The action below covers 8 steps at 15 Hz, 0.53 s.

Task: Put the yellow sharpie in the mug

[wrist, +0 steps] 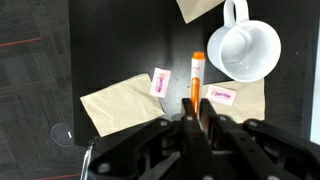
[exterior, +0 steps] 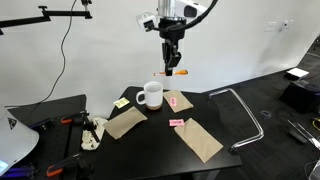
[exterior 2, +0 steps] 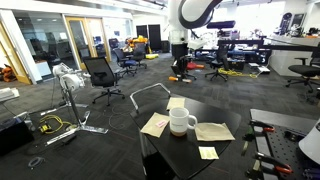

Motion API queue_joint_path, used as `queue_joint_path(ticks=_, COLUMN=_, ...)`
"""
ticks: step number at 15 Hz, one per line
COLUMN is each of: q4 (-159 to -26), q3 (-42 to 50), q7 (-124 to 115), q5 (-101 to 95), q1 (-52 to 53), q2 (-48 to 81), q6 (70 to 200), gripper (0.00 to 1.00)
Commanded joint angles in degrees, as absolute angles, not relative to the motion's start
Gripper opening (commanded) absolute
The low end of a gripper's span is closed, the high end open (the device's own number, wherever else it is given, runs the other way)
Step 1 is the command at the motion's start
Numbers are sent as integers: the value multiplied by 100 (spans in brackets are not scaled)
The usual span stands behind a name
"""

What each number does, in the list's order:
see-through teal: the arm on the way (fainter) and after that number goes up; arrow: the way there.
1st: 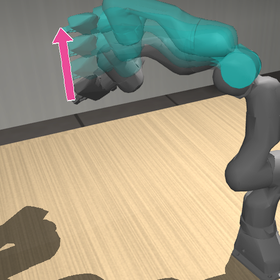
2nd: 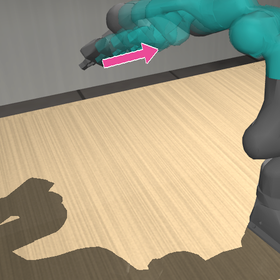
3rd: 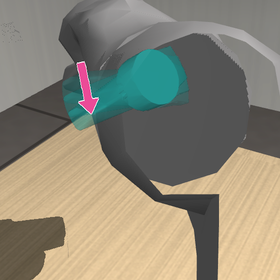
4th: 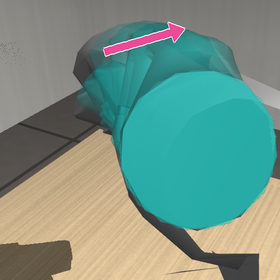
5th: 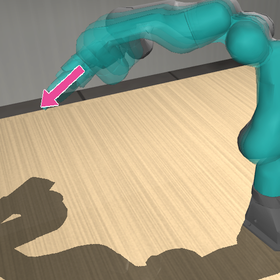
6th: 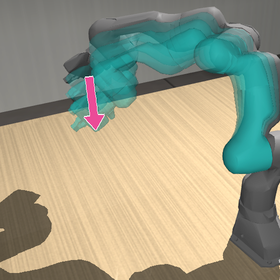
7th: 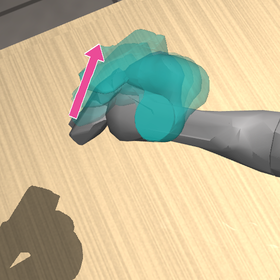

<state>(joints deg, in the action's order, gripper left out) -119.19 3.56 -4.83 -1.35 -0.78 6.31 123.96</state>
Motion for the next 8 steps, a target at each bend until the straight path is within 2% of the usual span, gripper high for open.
queue_joint_path(ticks=1, q4=-11941, q3=312, q7=-485, q5=-140, q1=-123, q2=565, q6=12356, gripper=11)
queue_joint_path(ticks=6, q4=-12008, q3=312, q7=-484, q5=-139, q1=-124, q2=515, q6=12352, gripper=11)
queue_joint_path(ticks=7, q4=-12013, q3=312, q7=-484, q5=-139, q1=-124, q2=515, q6=12352, gripper=3)
queue_joint_path(ticks=8, q4=-11981, q3=320, q7=-283, q5=-22, q1=-161, q2=550, q6=12323, gripper=3)
